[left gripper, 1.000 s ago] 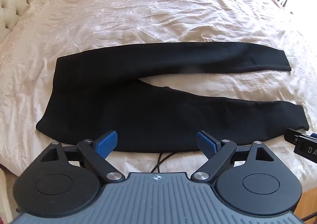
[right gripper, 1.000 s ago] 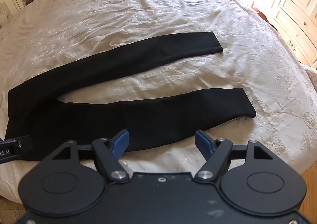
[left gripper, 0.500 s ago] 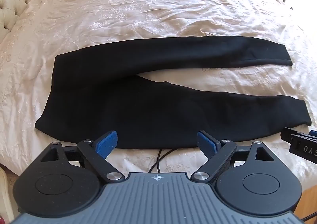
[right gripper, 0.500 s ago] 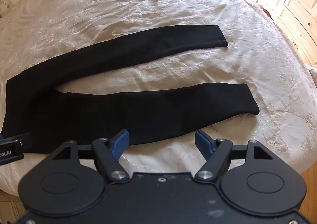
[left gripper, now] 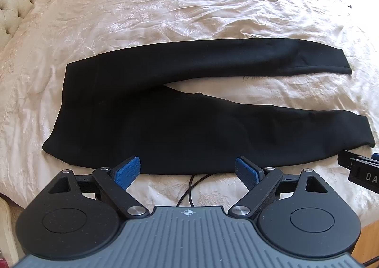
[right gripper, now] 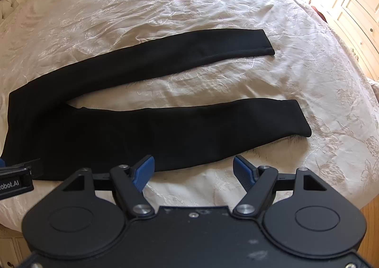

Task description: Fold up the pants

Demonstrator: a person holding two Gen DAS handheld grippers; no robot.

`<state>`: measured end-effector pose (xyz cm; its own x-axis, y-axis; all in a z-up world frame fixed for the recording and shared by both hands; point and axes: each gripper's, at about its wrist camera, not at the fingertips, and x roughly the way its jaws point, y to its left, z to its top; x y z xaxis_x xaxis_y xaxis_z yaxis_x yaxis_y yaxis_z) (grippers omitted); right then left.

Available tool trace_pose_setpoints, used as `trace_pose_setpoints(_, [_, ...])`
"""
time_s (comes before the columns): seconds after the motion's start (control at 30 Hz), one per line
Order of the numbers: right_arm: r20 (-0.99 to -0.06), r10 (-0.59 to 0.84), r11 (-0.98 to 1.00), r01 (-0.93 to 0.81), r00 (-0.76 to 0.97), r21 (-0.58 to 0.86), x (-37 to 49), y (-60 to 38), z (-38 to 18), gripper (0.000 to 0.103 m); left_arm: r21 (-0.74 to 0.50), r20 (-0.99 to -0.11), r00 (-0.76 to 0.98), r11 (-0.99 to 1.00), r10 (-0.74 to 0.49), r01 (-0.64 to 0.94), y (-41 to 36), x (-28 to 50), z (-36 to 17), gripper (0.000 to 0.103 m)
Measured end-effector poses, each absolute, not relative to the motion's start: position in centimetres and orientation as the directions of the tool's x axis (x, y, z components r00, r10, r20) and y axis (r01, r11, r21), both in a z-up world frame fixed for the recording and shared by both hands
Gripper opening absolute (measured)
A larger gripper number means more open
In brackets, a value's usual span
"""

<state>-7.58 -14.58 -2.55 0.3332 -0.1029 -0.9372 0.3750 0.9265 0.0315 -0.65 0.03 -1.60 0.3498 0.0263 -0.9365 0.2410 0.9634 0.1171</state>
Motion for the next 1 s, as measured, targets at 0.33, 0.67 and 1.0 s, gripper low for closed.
trace_pose_setpoints(0.33, [-0.94,-0.093,0.933,0.358,0.329,0.034,-7.22,-14.34,-2.57,0.077,0.119,-0.942,0.334,0.967,0.038,0.226,0.28,-0.24,-1.75,0.088])
trace_pose_setpoints(0.67, [-0.942,-0.081,0.938,0.344,0.325,0.038,-6.95,-14.35,-2.5,0.077,0.121,-0.946,0.321,0.97,0.047,0.213,0.21,-0.05,-1.91,0.088])
trace_pose_setpoints(1.0, [-0.942,-0.08,0.938,0.344,0.325,0.039,-6.9,-14.37,-2.45,0.077,0.122,-0.946,0.321,0.97,0.048,0.212,0.15,-0.13,-2.01,0.088])
